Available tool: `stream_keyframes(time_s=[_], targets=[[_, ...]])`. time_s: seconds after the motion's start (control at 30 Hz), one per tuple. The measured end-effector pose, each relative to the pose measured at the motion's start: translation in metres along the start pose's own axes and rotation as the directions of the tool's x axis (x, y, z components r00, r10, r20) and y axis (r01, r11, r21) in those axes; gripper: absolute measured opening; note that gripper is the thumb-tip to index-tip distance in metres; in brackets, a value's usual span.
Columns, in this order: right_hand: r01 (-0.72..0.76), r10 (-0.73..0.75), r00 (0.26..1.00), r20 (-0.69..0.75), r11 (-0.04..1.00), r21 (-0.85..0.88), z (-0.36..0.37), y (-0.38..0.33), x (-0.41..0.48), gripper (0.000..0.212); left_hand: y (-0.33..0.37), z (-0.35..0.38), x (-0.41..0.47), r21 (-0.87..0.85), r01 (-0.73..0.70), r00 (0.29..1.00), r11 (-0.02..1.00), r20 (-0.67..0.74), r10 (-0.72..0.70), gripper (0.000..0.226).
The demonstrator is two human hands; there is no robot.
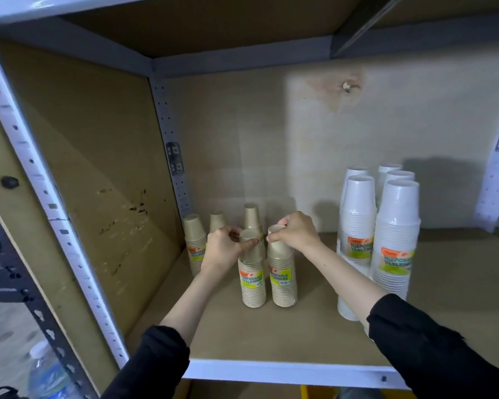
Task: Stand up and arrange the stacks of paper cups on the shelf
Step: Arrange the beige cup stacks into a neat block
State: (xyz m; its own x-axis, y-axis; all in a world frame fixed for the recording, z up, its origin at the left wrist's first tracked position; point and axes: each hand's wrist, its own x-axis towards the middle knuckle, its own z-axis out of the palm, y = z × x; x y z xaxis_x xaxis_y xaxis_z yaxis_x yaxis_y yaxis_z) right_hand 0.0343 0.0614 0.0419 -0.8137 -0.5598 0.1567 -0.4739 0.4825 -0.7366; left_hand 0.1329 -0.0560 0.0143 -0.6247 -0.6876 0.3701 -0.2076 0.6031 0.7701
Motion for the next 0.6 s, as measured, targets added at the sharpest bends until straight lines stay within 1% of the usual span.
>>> stream_keyframes(time_s=[0.13, 0.2, 0.3, 0.47, 0.6], targets=[[-0.015, 0.015, 1.000, 0.019, 0.999, 0.040, 0.000, 0.004, -0.009, 0.022, 0.001, 0.001, -0.005, 0.000, 0.001, 1.000, 1.000, 0.012, -0.001, 0.042], [-0.007, 0.006, 1.000, 0.010, 0.998, 0.060, 0.001, 0.007, -0.012, 0.027, 0.002, 0.001, -0.008, -0.002, -0.015, 1.000, 1.000, 0.020, 0.016, 0.039], [0.004, -0.001, 1.000, -0.021, 0.994, 0.107, 0.001, 0.011, -0.013, 0.040, 0.004, 0.001, -0.010, -0.001, -0.041, 0.999, 0.999, 0.032, 0.041, 0.038], [0.027, -0.026, 1.000, -0.009, 0.989, 0.147, 0.000, 0.015, -0.012, 0.034, 0.004, 0.001, -0.011, -0.010, -0.061, 0.997, 0.998, 0.051, 0.062, 0.040], [0.039, -0.040, 0.999, 0.007, 0.991, 0.131, 0.000, 0.014, -0.012, 0.037, 0.002, 0.001, -0.010, -0.013, -0.059, 0.996, 0.998, 0.070, 0.060, 0.044]])
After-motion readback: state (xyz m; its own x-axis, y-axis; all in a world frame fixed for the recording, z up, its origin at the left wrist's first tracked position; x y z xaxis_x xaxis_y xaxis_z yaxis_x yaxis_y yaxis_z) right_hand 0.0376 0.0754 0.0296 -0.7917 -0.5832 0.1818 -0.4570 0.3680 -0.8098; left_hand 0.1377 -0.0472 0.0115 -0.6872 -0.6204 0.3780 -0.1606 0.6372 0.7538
